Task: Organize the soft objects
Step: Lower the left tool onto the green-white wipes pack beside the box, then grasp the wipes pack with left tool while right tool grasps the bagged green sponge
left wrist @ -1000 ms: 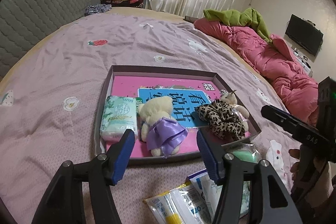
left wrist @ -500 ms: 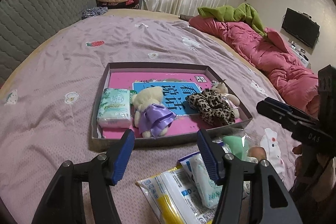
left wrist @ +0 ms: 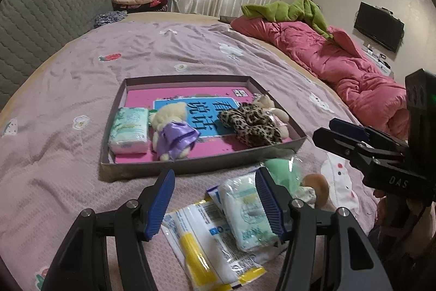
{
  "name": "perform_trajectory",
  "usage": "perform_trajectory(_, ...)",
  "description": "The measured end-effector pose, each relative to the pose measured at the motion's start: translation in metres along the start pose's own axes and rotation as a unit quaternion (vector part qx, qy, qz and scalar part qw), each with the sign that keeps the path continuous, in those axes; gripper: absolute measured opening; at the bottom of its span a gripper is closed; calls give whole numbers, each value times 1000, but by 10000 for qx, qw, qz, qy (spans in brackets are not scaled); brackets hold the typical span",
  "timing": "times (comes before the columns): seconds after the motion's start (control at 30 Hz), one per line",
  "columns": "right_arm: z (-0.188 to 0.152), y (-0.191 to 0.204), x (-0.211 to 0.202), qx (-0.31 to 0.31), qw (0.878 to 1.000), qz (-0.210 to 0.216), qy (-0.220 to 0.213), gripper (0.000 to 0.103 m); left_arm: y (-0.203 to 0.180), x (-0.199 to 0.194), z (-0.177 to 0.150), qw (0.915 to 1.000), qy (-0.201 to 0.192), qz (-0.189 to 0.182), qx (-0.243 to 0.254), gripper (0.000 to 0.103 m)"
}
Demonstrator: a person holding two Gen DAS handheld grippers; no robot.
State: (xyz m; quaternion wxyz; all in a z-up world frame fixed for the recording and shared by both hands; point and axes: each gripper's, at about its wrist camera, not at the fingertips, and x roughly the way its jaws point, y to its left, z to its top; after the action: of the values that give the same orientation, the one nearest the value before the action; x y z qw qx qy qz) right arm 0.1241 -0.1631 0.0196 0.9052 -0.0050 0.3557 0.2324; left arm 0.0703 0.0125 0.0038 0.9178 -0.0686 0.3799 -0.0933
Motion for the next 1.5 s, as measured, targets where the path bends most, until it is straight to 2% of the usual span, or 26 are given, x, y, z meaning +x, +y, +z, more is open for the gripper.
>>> perform_trajectory(0.53,-11,1,-8,-109,9997,-71,184,76,-25,10,-17,9983,392,-418,118,61)
perform_trajectory(0.6,-12,1,-6,-129,9996,-72,226,76,-28,13,-20,9980,460,-409,159,62)
perform_trajectory(0.73,-14,3,-2,-182,9994,-57,298,76,-30,19,-24,9972,594,-411,185,68)
perform_trajectory(1.27,-19,12,16,-469,9973,-107,564,76,-35,36,-31,9960,815,-195,306,69)
perform_trajectory(1.5,-23,20,38,-714,9936,-41,877,76,-26,39,-31,9961,862,-105,183,69)
